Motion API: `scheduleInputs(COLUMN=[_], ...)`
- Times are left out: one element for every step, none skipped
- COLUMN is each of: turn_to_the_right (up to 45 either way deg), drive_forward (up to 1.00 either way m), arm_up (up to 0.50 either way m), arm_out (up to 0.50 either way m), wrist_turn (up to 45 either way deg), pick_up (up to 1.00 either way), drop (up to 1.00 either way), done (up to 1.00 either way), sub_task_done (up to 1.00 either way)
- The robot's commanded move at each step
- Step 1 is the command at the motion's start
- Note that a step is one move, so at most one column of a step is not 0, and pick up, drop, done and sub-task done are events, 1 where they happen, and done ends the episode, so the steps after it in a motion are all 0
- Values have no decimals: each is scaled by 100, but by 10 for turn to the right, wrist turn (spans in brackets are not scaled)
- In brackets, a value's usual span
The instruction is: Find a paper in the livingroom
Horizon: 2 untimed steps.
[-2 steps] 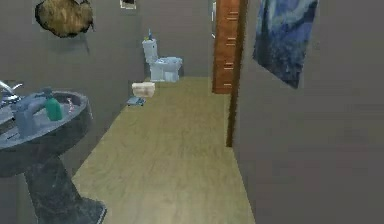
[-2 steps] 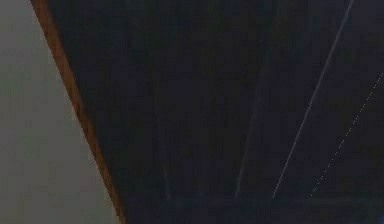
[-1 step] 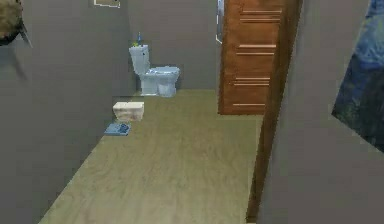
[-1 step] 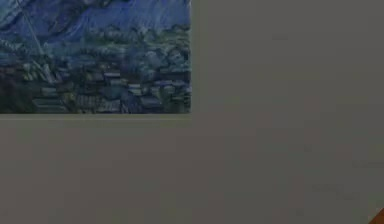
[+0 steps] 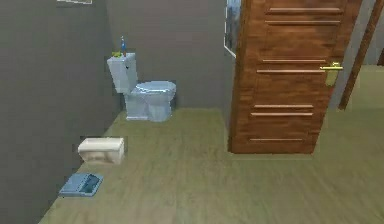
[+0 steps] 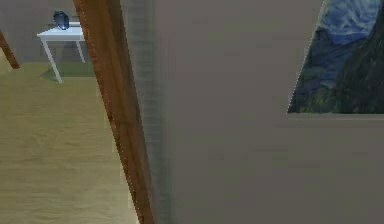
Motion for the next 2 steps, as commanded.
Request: scheduleInputs(turn_to_the_right=[60, 0], drive_forward=[0, 25], arm_up=[0, 0], arm_out=[0, 0], wrist_turn=[0, 0], pick_up=[0, 0], drop=[0, 0], done=[0, 0], sub_task_done=[0, 0])
